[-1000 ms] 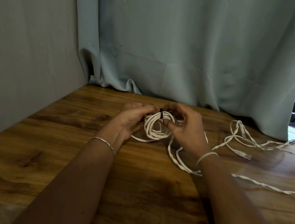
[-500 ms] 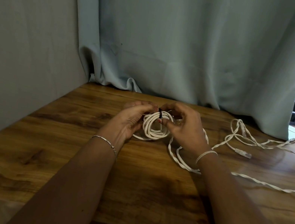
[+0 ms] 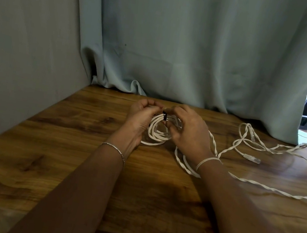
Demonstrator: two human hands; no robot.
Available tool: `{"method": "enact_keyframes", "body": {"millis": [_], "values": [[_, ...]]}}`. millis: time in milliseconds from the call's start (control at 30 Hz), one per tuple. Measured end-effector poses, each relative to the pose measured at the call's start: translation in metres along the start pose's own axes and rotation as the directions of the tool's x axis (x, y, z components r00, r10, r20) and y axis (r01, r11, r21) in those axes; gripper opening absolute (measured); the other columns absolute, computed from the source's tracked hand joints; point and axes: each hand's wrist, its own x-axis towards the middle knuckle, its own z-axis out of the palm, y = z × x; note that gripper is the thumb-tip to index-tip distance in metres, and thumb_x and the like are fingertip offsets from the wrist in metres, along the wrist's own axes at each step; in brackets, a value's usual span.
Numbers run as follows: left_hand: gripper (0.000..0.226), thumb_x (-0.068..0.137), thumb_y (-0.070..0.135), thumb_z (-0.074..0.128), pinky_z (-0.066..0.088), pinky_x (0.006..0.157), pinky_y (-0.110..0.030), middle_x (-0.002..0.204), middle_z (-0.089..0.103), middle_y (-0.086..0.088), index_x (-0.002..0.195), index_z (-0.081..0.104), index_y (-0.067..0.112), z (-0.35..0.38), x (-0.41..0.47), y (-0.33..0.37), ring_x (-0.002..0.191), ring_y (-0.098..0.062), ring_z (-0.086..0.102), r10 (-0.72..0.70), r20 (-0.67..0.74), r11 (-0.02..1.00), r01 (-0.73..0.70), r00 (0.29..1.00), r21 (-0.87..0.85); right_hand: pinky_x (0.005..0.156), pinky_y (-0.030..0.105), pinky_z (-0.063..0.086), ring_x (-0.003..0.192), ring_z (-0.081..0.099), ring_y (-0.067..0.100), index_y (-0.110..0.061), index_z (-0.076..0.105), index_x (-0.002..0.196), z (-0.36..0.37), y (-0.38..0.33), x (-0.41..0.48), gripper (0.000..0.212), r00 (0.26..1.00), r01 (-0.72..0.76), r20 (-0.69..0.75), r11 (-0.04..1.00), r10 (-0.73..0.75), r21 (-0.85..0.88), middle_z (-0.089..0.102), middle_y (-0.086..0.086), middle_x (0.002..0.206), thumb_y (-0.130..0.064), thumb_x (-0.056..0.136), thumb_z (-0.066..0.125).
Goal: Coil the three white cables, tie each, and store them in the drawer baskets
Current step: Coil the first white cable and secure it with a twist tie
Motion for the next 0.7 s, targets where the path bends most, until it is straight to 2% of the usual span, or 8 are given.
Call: {"method": "enact_keyframes", "body": {"millis": [100, 233, 367, 500, 700], "values": [[0.016, 0.085, 0.0, 0.062, 0.054, 0.055, -0.022, 0.088, 0.07, -0.012, 0.099, 0.065, 0.007, -0.0001, -0.0015, -0.0023, 0.066, -0.015, 0.067, 0.064, -0.003, 0.992, -0.063, 0.998, 0.11, 0.075, 0.037, 0.054, 0.093, 0.061, 0.017, -0.02, 0.066, 0.108, 0.0006, 0.0014, -0.001, 0.026, 1.0, -0.006, 0.006, 0.999, 0.006, -0.039, 0.064, -0.003, 0.108, -0.025, 0.083, 0.071], [0.01, 0.086, 0.008, 0.065, 0.056, 0.063, -0.029, 0.085, 0.071, -0.012, 0.093, 0.065, 0.015, 0.0024, -0.0008, -0.0042, 0.072, -0.021, 0.069, 0.162, -0.007, 0.962, -0.157, 0.987, 0.222, 0.076, 0.037, 0.053, 0.094, 0.061, 0.018, -0.023, 0.065, 0.111, -0.0009, 0.0027, -0.0016, 0.026, 1.0, -0.015, 0.014, 0.997, 0.016, -0.07, 0.063, -0.003, 0.111, -0.026, 0.085, 0.068], [0.012, 0.09, 0.012, 0.056, 0.056, 0.074, -0.04, 0.084, 0.071, -0.007, 0.089, 0.063, 0.022, 0.0028, -0.0016, -0.0048, 0.082, -0.028, 0.069, 0.222, 0.003, 0.923, -0.211, 0.975, 0.322, 0.074, 0.032, 0.051, 0.091, 0.062, 0.02, -0.021, 0.064, 0.113, -0.0003, 0.0028, -0.0028, 0.032, 0.999, 0.008, 0.034, 0.993, -0.004, -0.122, 0.062, 0.0, 0.112, -0.021, 0.081, 0.072], [0.011, 0.092, 0.01, 0.053, 0.054, 0.066, -0.032, 0.08, 0.067, -0.003, 0.098, 0.061, 0.015, 0.0, -0.003, -0.0038, 0.072, -0.017, 0.065, 0.183, 0.023, 0.945, -0.182, 0.983, 0.273, 0.075, 0.032, 0.053, 0.092, 0.062, 0.019, -0.022, 0.062, 0.115, 0.0008, 0.0033, -0.0031, 0.032, 0.999, -0.01, 0.032, 0.994, 0.014, -0.109, 0.062, -0.002, 0.112, -0.021, 0.083, 0.07], [0.024, 0.086, 0.001, 0.062, 0.053, 0.054, -0.021, 0.081, 0.068, -0.008, 0.109, 0.062, 0.005, 0.0026, -0.0037, 0.0036, 0.061, -0.01, 0.066, 0.074, 0.031, 0.996, -0.075, 0.997, 0.039, 0.08, 0.037, 0.054, 0.097, 0.062, 0.014, -0.022, 0.061, 0.114, 0.0003, 0.0026, -0.0011, 0.026, 0.996, -0.063, -0.059, 0.996, 0.067, 0.066, 0.064, -0.005, 0.109, -0.021, 0.088, 0.067]]}}
